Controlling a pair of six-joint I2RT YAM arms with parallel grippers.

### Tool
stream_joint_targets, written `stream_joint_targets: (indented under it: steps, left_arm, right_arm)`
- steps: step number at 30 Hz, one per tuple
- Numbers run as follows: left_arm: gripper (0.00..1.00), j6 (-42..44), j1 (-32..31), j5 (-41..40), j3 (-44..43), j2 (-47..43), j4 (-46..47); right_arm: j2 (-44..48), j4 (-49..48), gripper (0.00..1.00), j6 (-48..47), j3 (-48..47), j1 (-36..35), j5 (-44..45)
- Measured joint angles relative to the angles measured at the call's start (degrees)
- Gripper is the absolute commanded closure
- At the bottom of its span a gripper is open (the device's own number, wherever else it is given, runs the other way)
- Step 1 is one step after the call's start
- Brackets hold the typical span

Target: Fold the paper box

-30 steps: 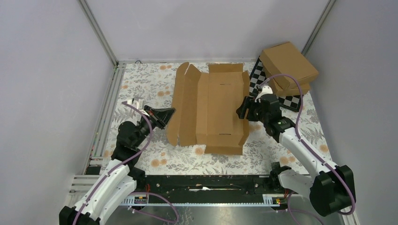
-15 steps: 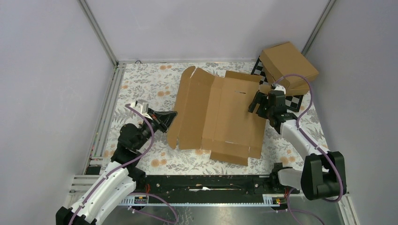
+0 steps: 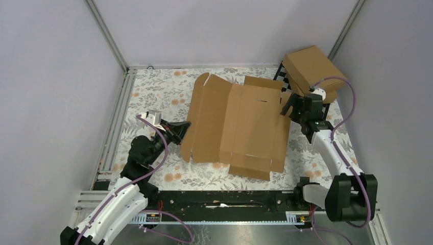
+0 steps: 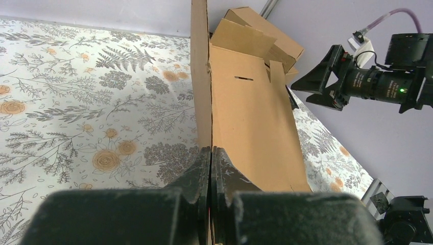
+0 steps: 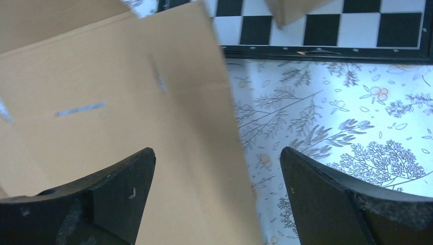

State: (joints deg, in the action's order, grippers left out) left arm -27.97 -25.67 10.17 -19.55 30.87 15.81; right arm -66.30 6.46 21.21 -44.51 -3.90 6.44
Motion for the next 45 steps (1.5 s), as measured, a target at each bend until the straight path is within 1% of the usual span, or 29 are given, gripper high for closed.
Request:
stream_joint_targets:
  steps: [4, 6, 11, 13, 15, 18, 19, 21, 22, 23, 27, 28, 29, 31, 32, 33, 34, 37, 42, 45]
  left_arm:
    - [1.00, 0.1, -0.1, -0.3, 0.5, -0.5, 0.0]
    - [1.00, 0.2, -0.2, -0.4, 0.6, -0.5, 0.0]
    - [1.00, 0.4, -0.2, -0.4, 1.0, -0.5, 0.2]
    - [1.00, 0.5, -0.2, -0.4, 1.3, -0.5, 0.4]
    - [1.00, 0.5, -0.2, -0.4, 1.4, -0.4, 0.3]
    - [1.00, 0.5, -0.2, -0.4, 1.4, 0.0, 0.4]
    - [1.00, 0.5, -0.2, -0.5, 1.4, 0.1, 0.4]
    - [1.00, 0.5, -0.2, -0.6, 1.4, 0.4, 0.5]
    - [1.00, 0.5, -0.2, -0.7, 1.4, 0.7, 0.6]
    - [0.98, 0.5, -0.2, -0.9, 1.4, 0.8, 0.6]
    - [0.89, -0.7, -0.2, -3.4, 1.7, 3.8, 2.2]
    - [0.84, -1.1, -0.1, -4.7, 1.6, 5.4, 2.4]
    - [0.76, -1.6, 0.1, -6.1, 1.3, 7.5, 2.2]
    - [0.49, -2.1, 0.8, -7.6, 0.2, 11.9, 1.6]
    - [0.39, -2.1, 1.2, -7.8, -0.4, 14.2, 1.3]
    - [0.31, -2.7, 1.7, -7.7, -0.8, 16.6, 1.0]
    - [0.26, -3.3, 2.4, -7.4, -1.1, 18.9, 0.5]
    - [0.24, -4.7, 5.1, -6.4, -1.8, 23.8, 0.1]
    - [0.25, -8.0, 13.1, -0.9, -3.4, 34.1, 2.0]
    - [0.23, -8.7, 17.1, 0.9, -5.9, 40.2, 0.8]
  right_arm:
    - [-4.2, -2.2, 0.00, 2.7, 0.3, 6.5, -4.5]
    - [-6.2, -4.5, 0.00, 3.8, 0.8, 8.4, -7.3]
    - [-12.1, -9.0, 0.00, 4.8, 1.2, 8.9, -16.4]
    - [-14.0, -10.3, 0.07, 5.0, 1.2, 8.8, -20.1]
    - [-15.0, -10.7, 0.18, 5.1, 1.2, 8.8, -23.0]
    - [-15.0, -11.5, 0.42, 5.0, 1.2, 8.8, -25.4]
    - [-14.7, -12.0, 0.56, 5.1, 1.3, 8.9, -25.9]
    - [-13.7, -12.5, 0.79, 4.9, 1.7, 8.9, -26.6]
    - [-13.0, -12.8, 0.91, 4.9, 2.0, 8.9, -27.0]
    - [-12.4, -12.8, 0.99, 4.6, 2.1, 8.9, -27.1]
    - [-9.8, -12.8, 1.00, 4.1, 2.4, 8.9, -28.7]
    - [-9.3, -12.8, 1.00, 3.8, 2.4, 8.8, -28.9]
    - [-8.9, -12.8, 1.00, 3.6, 2.4, 8.8, -29.0]
    - [-8.1, -12.5, 1.00, 2.8, 2.4, 8.4, -28.7]
    - [-7.7, -12.1, 1.00, 2.3, 2.4, 8.0, -28.3]
    - [-7.5, -11.8, 1.00, 1.9, 2.4, 7.6, -28.0]
    - [-7.3, -11.4, 1.00, 1.3, 2.4, 7.0, -27.5]
    - [-7.3, -10.3, 1.00, 0.0, 2.3, 5.6, -26.0]
    - [-7.3, -8.5, 1.00, -0.9, 2.3, 4.9, -24.9]
    - [-7.3, -8.3, 1.00, -0.9, 2.3, 4.8, -25.0]
